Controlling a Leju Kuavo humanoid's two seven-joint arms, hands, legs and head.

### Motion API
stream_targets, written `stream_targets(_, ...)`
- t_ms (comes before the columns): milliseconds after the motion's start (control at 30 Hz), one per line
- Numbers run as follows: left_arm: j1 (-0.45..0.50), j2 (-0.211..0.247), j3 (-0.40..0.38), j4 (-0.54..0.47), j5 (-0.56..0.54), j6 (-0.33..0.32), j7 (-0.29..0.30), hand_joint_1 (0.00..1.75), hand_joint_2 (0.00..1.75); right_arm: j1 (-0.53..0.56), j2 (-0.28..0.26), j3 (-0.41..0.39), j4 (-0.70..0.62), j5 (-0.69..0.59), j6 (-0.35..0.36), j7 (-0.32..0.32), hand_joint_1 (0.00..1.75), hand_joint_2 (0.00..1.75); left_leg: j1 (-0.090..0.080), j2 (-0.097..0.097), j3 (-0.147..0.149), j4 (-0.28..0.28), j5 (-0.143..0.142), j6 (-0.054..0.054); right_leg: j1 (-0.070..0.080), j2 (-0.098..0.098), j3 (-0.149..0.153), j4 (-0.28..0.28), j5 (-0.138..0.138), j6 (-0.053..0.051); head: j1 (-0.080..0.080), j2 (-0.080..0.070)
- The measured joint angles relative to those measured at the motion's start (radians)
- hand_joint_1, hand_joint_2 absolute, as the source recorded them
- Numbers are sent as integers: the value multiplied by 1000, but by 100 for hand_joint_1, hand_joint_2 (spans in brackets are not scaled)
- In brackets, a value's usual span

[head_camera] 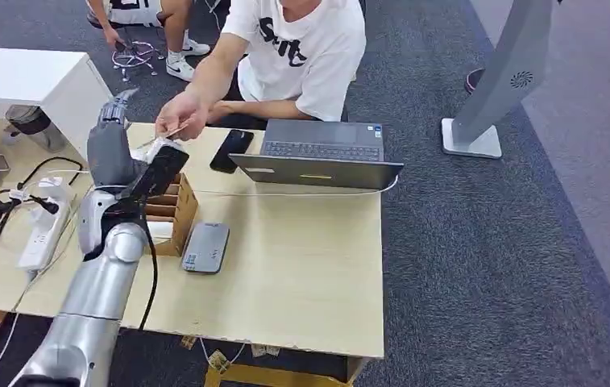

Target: Pass the card to the sensor for recognition and then transmit it.

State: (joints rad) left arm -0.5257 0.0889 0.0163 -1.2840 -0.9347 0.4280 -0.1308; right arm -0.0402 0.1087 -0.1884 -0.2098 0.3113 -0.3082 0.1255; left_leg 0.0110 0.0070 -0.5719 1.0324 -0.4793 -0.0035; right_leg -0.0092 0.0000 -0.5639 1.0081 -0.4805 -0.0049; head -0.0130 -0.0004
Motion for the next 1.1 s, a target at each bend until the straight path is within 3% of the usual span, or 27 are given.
stream_targets(433,-152,75,-205,183,-347,64,135,175,175,-4,17,0,2,79,44,3,0,175,0,0,-1,0,1,-1,0,0,0,0,1,-1,1,0)
stream_targets(600,-164,90,-260,198,-434,63,162,175,175,-6,25,0,4,101,50,3,0,175,0,0,-1,0,1,-1,0,0,0,0,1,-1,0,0)
stream_targets(733,-130,106,-305,159,-452,39,162,175,175,-5,28,0,5,105,51,3,0,175,0,0,-1,0,1,-1,0,0,0,0,1,-1,0,0)
stream_targets(967,-29,159,-373,8,-434,-73,191,175,175,-4,33,-15,8,103,47,2,0,175,0,0,-1,0,1,-1,0,0,-1,0,0,-1,0,0)
stream_targets(1100,6,185,-389,-55,-421,-94,196,175,175,-4,33,-21,10,99,46,0,0,175,0,-1,-2,0,1,-1,0,0,-1,1,1,-1,0,0)
